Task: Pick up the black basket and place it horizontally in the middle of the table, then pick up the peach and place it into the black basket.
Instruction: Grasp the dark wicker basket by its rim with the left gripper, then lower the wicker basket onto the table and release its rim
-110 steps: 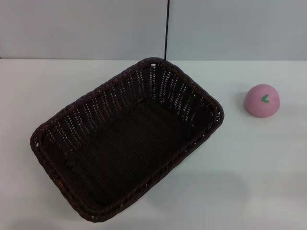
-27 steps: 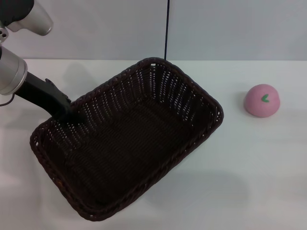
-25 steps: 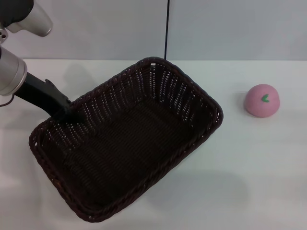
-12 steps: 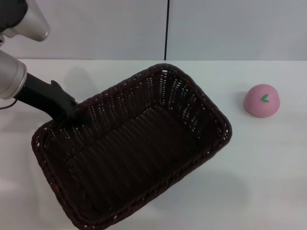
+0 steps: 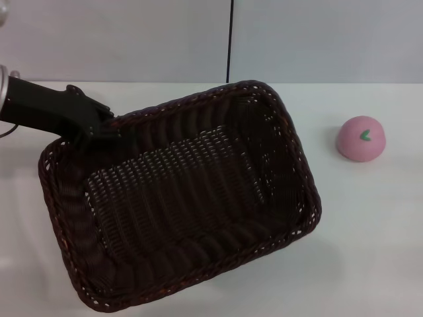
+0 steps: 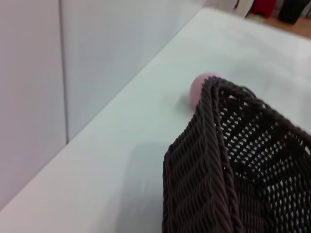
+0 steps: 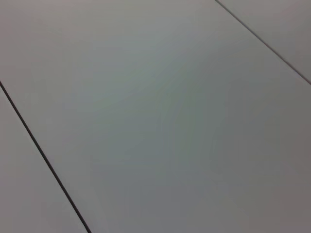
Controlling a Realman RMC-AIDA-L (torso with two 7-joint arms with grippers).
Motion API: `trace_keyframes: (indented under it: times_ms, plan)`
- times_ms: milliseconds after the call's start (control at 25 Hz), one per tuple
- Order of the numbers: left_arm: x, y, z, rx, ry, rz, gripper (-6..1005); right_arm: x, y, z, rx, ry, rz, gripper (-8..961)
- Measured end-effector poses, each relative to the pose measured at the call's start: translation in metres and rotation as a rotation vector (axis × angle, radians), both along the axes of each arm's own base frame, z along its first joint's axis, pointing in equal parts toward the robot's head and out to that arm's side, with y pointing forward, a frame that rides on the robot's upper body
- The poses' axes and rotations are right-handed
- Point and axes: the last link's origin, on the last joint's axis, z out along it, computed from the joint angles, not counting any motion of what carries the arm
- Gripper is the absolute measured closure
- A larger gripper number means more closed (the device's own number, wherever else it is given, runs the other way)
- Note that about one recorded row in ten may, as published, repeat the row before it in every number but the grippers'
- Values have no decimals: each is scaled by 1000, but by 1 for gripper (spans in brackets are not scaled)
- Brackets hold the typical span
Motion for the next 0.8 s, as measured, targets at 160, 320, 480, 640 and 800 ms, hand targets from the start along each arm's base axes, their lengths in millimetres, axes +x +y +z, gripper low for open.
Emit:
trace_keyframes:
  times_ms: [160,320,480,640,800]
  plan:
    - [2,-4,4,2,-45,-23,798,1,0,1,6,0,-3,356]
    - [4,-4,12,16,-89,-52,800,2,-1,3,13,0,-8,356]
    - [8,-6,17,14,-115,-93,801,2,-1,3,13,6,-5,356]
    - [14,-6,19,-9,-118,-134,801,2,-1,3,12,11,-3,357]
    - [26,-3,17,-47,-105,-170,801,2,-1,2,11,14,-3,357]
